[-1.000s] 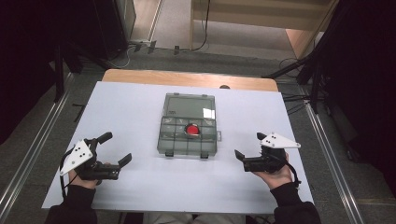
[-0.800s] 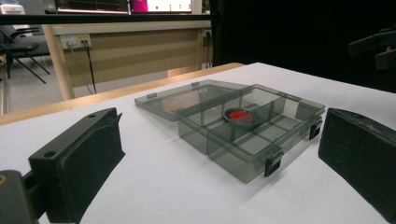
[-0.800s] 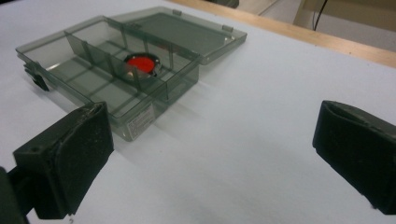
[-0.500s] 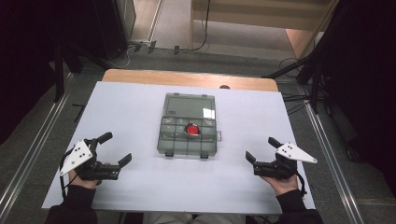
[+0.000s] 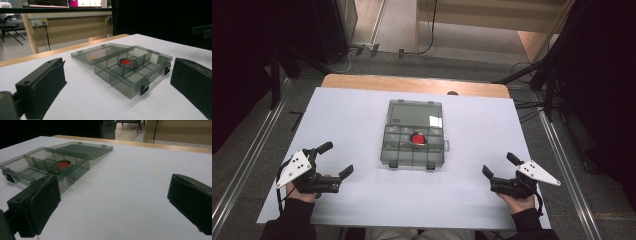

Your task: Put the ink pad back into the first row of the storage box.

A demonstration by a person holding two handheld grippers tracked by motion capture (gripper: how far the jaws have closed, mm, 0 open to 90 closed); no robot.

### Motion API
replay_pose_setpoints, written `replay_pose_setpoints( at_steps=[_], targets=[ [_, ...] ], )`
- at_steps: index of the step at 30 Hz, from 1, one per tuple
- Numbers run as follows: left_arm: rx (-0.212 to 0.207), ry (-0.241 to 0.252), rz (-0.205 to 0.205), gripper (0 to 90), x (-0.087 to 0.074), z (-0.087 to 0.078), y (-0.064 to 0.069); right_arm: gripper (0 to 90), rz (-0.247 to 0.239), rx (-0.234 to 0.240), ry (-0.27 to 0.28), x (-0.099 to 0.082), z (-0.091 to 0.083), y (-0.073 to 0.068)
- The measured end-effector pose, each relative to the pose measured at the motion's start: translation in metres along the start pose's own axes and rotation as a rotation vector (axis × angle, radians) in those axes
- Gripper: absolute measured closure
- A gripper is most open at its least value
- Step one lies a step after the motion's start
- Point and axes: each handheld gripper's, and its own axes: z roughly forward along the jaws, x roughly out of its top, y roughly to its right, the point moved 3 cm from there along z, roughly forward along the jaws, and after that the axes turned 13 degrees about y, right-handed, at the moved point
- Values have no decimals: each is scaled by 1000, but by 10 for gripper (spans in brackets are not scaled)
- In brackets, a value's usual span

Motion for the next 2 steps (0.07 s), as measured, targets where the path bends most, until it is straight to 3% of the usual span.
replay_pose_setpoints(
  at_steps=[2],
  targets=[
    [1,1,0,0,0,0,0,0,-7,5,0,0,0,-1]
  ],
)
